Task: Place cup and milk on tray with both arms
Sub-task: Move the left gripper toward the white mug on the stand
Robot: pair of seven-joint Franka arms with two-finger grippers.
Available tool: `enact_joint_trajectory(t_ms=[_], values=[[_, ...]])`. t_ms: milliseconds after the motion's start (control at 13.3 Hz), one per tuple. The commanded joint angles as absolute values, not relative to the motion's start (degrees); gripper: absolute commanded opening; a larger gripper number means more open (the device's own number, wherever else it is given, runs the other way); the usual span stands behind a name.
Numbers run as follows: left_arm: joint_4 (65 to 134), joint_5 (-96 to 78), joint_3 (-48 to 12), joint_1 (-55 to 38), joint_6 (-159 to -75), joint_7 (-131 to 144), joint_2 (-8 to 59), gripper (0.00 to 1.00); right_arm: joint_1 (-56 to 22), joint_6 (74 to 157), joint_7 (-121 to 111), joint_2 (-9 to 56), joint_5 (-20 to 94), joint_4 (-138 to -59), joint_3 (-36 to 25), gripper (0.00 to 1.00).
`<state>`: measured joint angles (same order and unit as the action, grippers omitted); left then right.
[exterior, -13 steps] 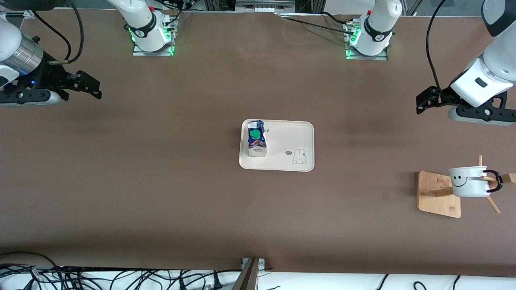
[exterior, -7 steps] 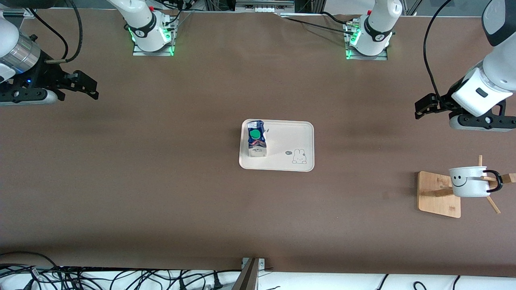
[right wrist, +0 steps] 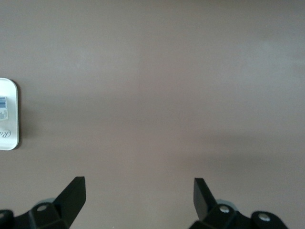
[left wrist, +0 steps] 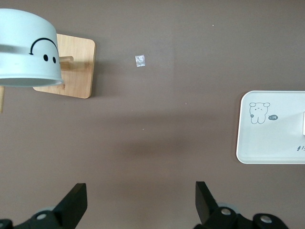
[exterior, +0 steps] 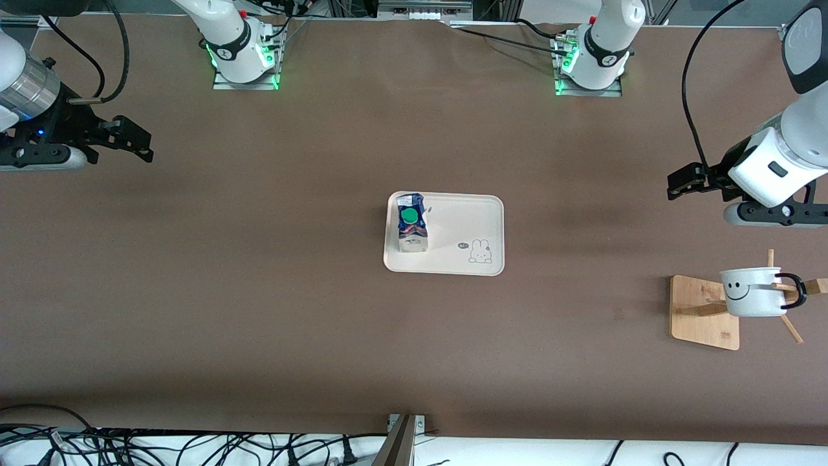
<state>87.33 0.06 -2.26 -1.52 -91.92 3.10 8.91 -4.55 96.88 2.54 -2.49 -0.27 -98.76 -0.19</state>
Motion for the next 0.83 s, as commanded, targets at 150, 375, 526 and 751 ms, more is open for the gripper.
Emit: enact_joint_trajectory(t_ms=[150, 375, 526, 751], values=[[84.99, 0.09, -2.20, -1.49, -90.18, 3.34, 9.76, 1.00, -3.51, 99.13, 2.81, -1.41, -1.23, -97.21, 0.44, 1.00], [85.08, 0.09, -2.02, -1.41, -90.26, 2.47, 10.19, 1.00, -3.69, 101.33, 2.81, -0.97, -1.23, -97.12, 0.44, 1.00], [84.99, 1.13, -1.50, -0.97, -91.05, 2.29, 12.12, 1.00, -3.60, 101.25, 2.81, -0.88, -1.32, -97.21, 0.44, 1.00], [88.84, 3.43, -1.49, 2.97, -101.83, 2.46, 13.10, 1.00, -3.34, 101.34, 2.81, -0.53, -1.32, -97.21, 0.35, 1.00]])
